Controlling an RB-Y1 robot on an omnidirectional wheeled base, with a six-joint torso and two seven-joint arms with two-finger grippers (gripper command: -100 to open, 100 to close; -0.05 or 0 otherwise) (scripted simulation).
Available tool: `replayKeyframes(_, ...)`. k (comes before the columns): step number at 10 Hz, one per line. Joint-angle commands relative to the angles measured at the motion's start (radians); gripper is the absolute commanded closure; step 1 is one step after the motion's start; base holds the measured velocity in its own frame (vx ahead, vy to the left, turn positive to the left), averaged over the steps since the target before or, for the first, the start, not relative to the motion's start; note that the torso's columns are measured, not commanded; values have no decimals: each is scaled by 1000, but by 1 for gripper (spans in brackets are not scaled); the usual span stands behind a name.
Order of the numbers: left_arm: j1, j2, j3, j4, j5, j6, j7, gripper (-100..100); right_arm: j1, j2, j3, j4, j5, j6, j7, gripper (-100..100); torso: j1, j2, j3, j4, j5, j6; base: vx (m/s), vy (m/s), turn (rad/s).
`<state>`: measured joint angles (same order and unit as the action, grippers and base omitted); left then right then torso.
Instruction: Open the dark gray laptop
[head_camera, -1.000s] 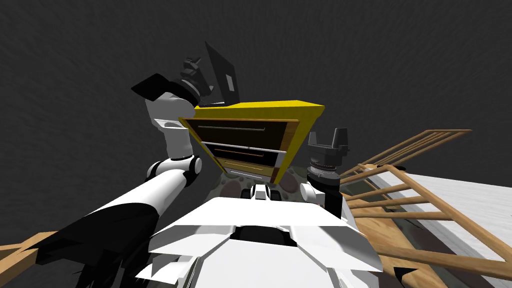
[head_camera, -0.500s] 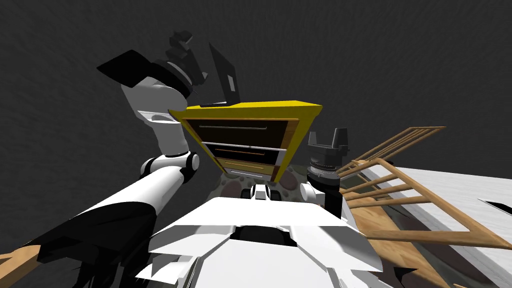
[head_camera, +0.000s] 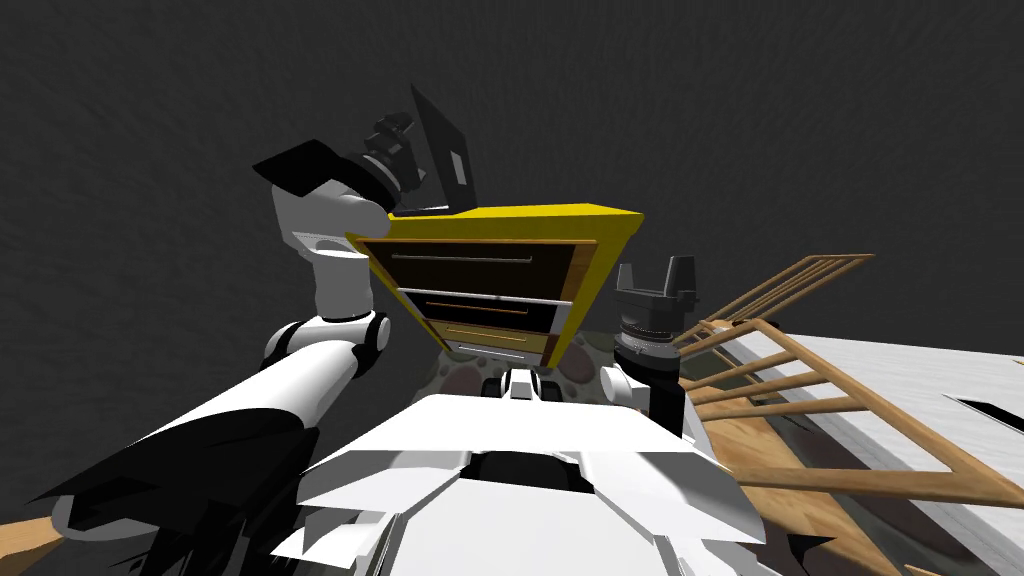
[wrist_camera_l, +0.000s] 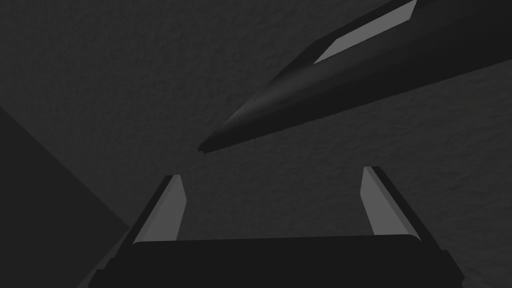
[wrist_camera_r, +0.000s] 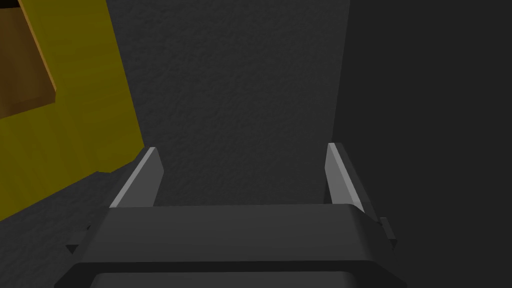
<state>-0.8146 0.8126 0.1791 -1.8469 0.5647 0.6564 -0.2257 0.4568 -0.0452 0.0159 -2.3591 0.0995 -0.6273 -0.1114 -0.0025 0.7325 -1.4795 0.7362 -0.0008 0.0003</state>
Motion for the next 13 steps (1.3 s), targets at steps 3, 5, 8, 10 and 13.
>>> replayKeyframes(3, -17, 31, -17, 6, -1, 37, 12, -100, 0, 0, 0, 0, 0, 0, 0, 0, 4, 9, 6, 4, 1, -1, 98, -25, -13)
replayKeyframes(5, 10, 8, -27, 12, -16, -1, 5, 100, 0, 0, 0, 0, 0, 0, 0, 0, 4, 8, 5, 2, 1, 0, -2, 8, 15)
replayKeyframes(8, -14, -3, 26, 62, -1, -3, 52, 100, 0, 0, 0, 0, 0, 0, 0, 0, 3, 9, 7, 4, 3, -1, -14, -29, 33)
replayKeyframes(10, -22, -21, 55, 96, 3, -8, 85, 100, 0, 0, 0, 0, 0, 0, 0, 0, 1, 6, 4, 1, 1, 2, -8, -64, 40)
replayKeyframes(13, -34, -47, 99, 145, 10, -17, 135, 100, 0, 0, 0, 0, 0, 0, 0, 0, -1, 2, 2, -1, 0, 3, -15, -53, 30)
